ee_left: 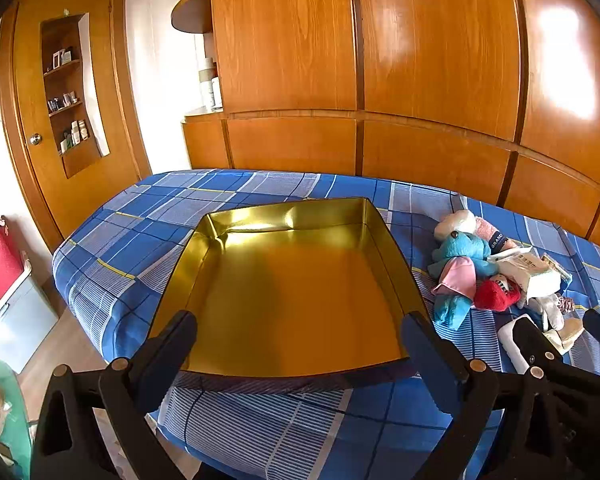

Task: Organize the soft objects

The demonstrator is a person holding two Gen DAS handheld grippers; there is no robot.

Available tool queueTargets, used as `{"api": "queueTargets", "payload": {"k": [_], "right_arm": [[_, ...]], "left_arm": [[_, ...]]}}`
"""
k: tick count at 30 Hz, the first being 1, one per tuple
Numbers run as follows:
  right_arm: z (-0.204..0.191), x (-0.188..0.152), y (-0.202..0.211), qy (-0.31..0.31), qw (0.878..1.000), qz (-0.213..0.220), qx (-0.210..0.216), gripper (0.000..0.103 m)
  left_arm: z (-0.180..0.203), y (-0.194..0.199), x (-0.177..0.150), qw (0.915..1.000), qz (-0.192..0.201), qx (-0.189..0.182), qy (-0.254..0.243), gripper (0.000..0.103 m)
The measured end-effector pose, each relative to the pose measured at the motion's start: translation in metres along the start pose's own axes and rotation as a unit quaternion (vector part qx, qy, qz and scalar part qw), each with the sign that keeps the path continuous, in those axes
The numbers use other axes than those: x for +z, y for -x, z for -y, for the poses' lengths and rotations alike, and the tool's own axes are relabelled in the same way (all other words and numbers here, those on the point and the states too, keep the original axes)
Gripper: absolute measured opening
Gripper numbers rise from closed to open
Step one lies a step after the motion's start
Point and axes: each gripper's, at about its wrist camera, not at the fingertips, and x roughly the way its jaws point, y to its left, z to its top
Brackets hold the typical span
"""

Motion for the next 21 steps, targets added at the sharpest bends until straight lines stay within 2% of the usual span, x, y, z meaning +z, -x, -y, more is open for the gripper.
{"api": "queueTargets", "payload": {"k": [10, 17, 21], "right_arm": [[0.005, 0.001, -0.002, -0.001, 1.0, -0.004, 0.002, 0.103], [0.038, 0.004, -0.004, -0.029, 0.999, -0.009, -0.019, 0.103], [0.063, 0.007, -0.006, -0.047, 0.998, -0.014, -0.035, 0.103]], "left_arm": [[0.001, -0.001, -0.001, 1.0, -0.003, -0.004, -0.003, 0.102], [0.0, -0.008, -0.002, 0.9976, -0.021, -0.067, 0.001, 0.103], [0.012, -0.009, -0.002, 0.9964, -0.022, -0.081, -0.013, 0.103]]}}
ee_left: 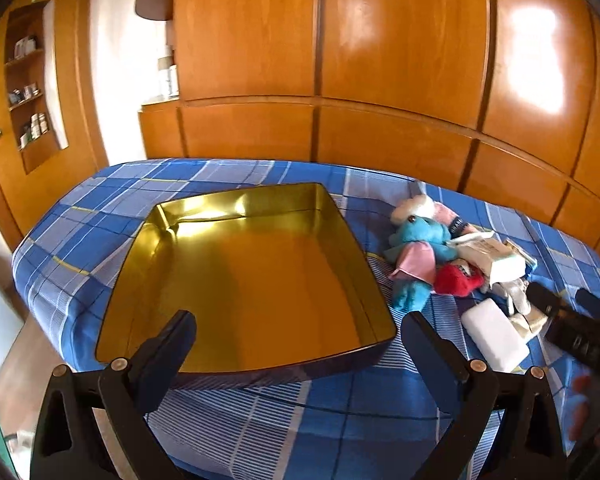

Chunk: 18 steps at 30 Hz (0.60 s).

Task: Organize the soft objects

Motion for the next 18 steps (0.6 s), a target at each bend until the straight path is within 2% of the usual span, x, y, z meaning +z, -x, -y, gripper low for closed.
{"api": "queueTargets", "payload": {"k": [7, 12, 18], "right_arm": [[0.031, 0.011, -0.001, -0.017, 1.0, -0.003, -0.007, 0.103], [0.048, 0.021, -0.009, -0.018, 0.999, -0.02, 0.019, 0.103], [0.071, 0.027, -0.023, -0.008, 0.999, -0.037, 0.022, 0.103]], "left_arm": [[0.017, -0.005, 0.001, 0.9995, -0.011, -0.009, -0.028, 0.103], [0.026, -0.007, 0.003, 0.9987, -0.014, -0.011, -0.048, 0.103], [0.036, -0.012, 0.003, 0.9975, -0.026, -0.017, -0.063, 0.103]]}}
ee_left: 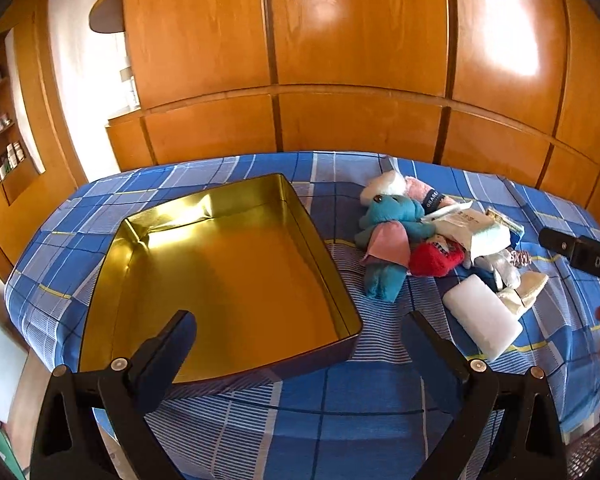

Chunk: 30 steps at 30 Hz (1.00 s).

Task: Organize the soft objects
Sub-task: 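Reach the left gripper to the white foam block and grasp it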

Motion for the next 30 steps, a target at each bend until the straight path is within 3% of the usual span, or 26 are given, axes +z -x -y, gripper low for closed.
{"api": "queueTargets", "payload": {"k": [11, 19, 30], "right_arm": [[0.05, -0.003, -0.025, -0.053, 0.999, -0.01, -0.002, 0.103], [0.065, 0.001, -0.016, -0.086, 0.996, 0.006, -0.001, 0.103], [0.086, 0.004, -0.009, -0.135, 0.991, 0.017, -0.01, 0.103]], "left_arm": [[0.026, -0.012, 0.007, 0.9992, -0.02, -0.022, -0.028, 0.103], [0.053, -0.017, 0.014, 0.9956, -0.028, -0.072, -0.052, 0.103], [0.099, -0.038, 0.02, 0.9858, -0.076, -0.13, -0.073, 0.102]]}}
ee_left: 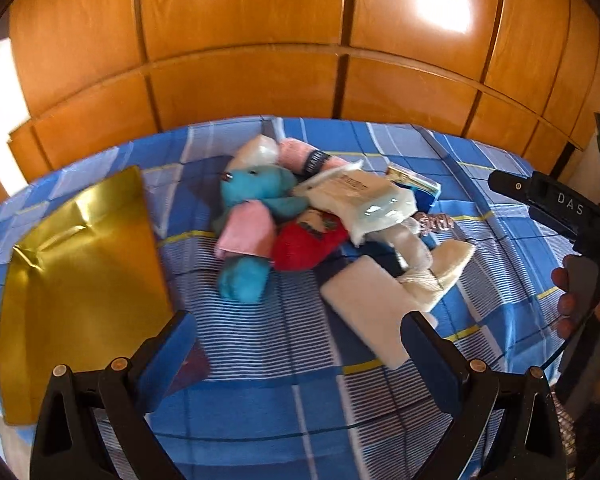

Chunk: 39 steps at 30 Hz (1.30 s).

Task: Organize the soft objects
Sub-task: 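Reach the left gripper to the white foam block and grasp it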

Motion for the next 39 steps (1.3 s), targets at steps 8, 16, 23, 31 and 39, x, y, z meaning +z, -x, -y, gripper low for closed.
{"api": "queueTargets", "payload": {"k": [8, 16, 23, 31, 39], "right_arm": [[0.006, 0.001, 0.002, -0.016, 1.0, 0.001, 0.002, 0.103], [0.006, 0.001, 0.0, -0.021, 1.0, -0.003, 0.013, 0.103], [0.005, 0.001, 0.0, -0.023, 1.0, -0.007, 0.019, 0.103], [0.006, 0.001, 0.0, -0.027, 0.999, -0.008, 0.021, 0.103], [0.005, 0.001, -0.001, -0.025, 0.999, -0.01, 0.018, 0.103]], "left_arm": [[0.02, -0.041, 0.009, 0.9956, -0.075, -0.05, 0.025, 0.082], [0.024, -0.083, 0.014, 0.978, -0.139, -0.092, 0.126, 0.079], [0.03, -0.094, 0.018, 0.9744, -0.144, -0.092, 0.146, 0.078], [0.036, -0.104, 0.016, 0.9768, -0.147, -0.079, 0.135, 0.076], [0.045, -0.107, 0.02, 0.9822, -0.139, -0.06, 0.112, 0.06]]}}
